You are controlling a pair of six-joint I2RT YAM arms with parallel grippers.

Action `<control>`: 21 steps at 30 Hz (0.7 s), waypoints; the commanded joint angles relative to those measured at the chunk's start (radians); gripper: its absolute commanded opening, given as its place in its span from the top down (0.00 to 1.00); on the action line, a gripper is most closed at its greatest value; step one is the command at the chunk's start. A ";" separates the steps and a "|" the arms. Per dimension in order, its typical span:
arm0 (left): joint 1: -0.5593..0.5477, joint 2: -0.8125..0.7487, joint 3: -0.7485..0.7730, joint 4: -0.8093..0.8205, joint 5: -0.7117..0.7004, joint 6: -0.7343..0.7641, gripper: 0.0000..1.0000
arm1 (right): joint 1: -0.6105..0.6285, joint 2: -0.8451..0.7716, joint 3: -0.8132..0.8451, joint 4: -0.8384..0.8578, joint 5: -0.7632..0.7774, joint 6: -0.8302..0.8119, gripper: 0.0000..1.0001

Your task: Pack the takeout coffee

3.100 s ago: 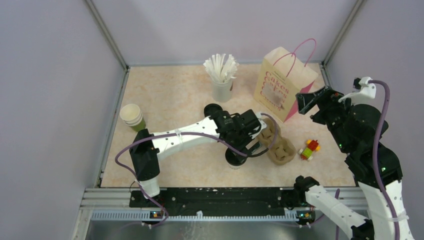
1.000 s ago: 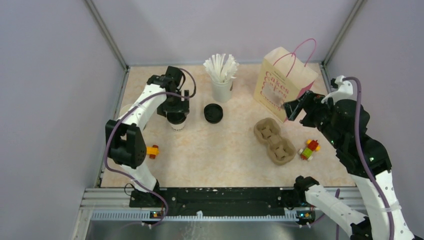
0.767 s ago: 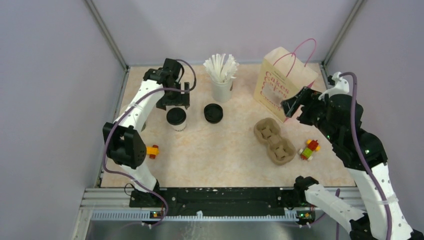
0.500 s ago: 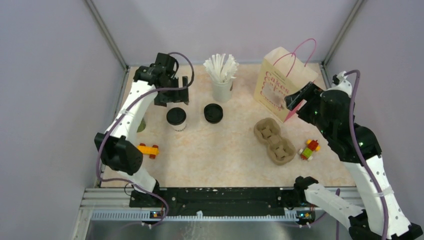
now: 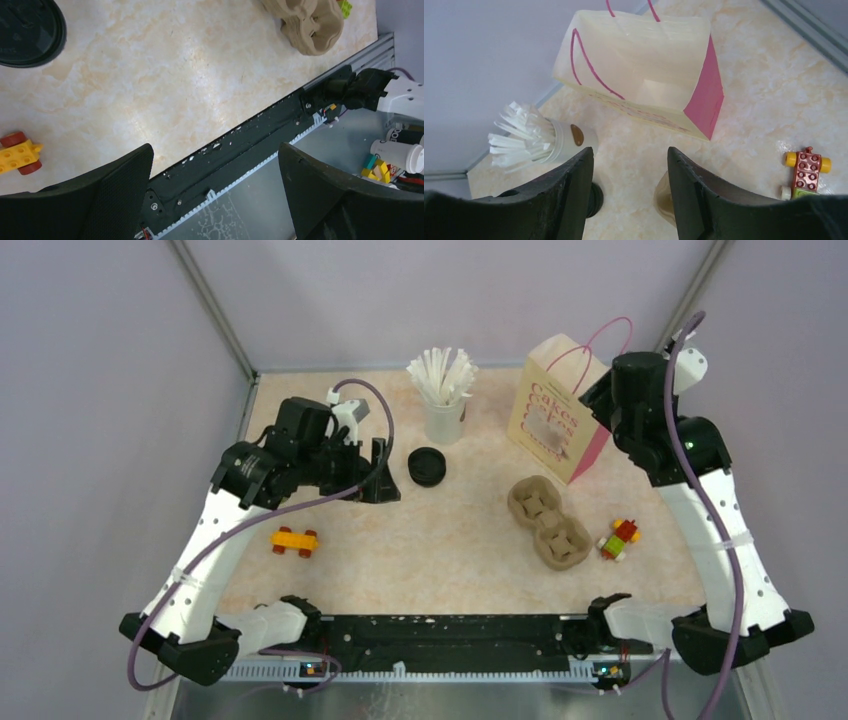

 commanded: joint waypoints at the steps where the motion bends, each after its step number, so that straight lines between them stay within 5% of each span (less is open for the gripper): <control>1: -0.027 -0.026 -0.047 0.000 -0.013 0.000 0.01 | -0.037 0.046 0.039 -0.036 0.096 0.050 0.44; 7: -0.036 -0.038 -0.038 -0.017 -0.052 0.011 0.01 | -0.177 0.068 -0.017 0.022 0.083 0.081 0.47; 21: -0.039 -0.020 -0.036 -0.005 -0.157 0.027 0.01 | -0.416 0.151 -0.110 0.209 -0.231 0.014 0.50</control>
